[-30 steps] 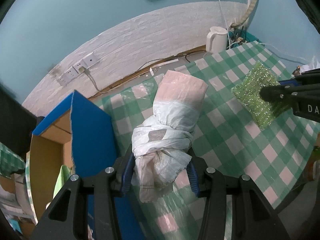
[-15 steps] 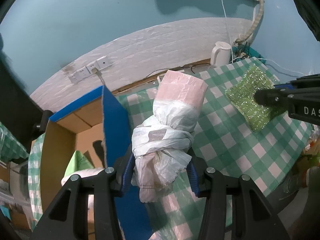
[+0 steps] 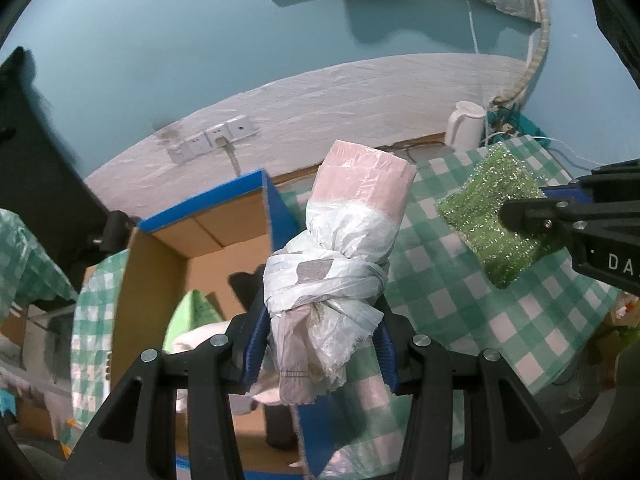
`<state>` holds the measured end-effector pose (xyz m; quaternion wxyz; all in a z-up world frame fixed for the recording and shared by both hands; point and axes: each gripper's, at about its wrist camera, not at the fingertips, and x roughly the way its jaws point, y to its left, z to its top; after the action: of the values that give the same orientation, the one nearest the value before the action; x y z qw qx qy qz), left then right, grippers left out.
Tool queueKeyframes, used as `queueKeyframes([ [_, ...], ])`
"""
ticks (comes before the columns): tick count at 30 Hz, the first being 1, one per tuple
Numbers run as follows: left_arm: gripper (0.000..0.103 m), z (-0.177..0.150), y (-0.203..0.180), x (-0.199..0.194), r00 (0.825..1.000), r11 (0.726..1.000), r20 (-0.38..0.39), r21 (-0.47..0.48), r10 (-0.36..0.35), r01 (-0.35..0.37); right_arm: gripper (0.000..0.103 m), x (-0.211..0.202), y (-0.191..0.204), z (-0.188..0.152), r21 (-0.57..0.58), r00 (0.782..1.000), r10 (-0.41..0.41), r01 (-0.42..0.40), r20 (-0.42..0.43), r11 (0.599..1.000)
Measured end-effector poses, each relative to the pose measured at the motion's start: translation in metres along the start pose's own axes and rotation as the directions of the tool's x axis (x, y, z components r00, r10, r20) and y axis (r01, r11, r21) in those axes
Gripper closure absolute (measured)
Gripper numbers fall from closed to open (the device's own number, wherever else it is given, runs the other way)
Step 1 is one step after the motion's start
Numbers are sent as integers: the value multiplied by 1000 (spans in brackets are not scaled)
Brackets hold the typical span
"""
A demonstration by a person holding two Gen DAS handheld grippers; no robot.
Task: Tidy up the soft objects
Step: 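Lift and carry the mesh pad with the right gripper while the left carries the bundle to the box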
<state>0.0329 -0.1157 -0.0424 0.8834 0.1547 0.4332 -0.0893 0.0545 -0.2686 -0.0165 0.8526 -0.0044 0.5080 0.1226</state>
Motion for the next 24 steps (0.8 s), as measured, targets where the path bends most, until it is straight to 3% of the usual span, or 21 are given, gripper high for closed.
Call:
queueKeyframes([
  [24,55,-19,95,-7,999,977,-24,-212,26,-30,92,15,97,49,-135,996,94,-92,11,987],
])
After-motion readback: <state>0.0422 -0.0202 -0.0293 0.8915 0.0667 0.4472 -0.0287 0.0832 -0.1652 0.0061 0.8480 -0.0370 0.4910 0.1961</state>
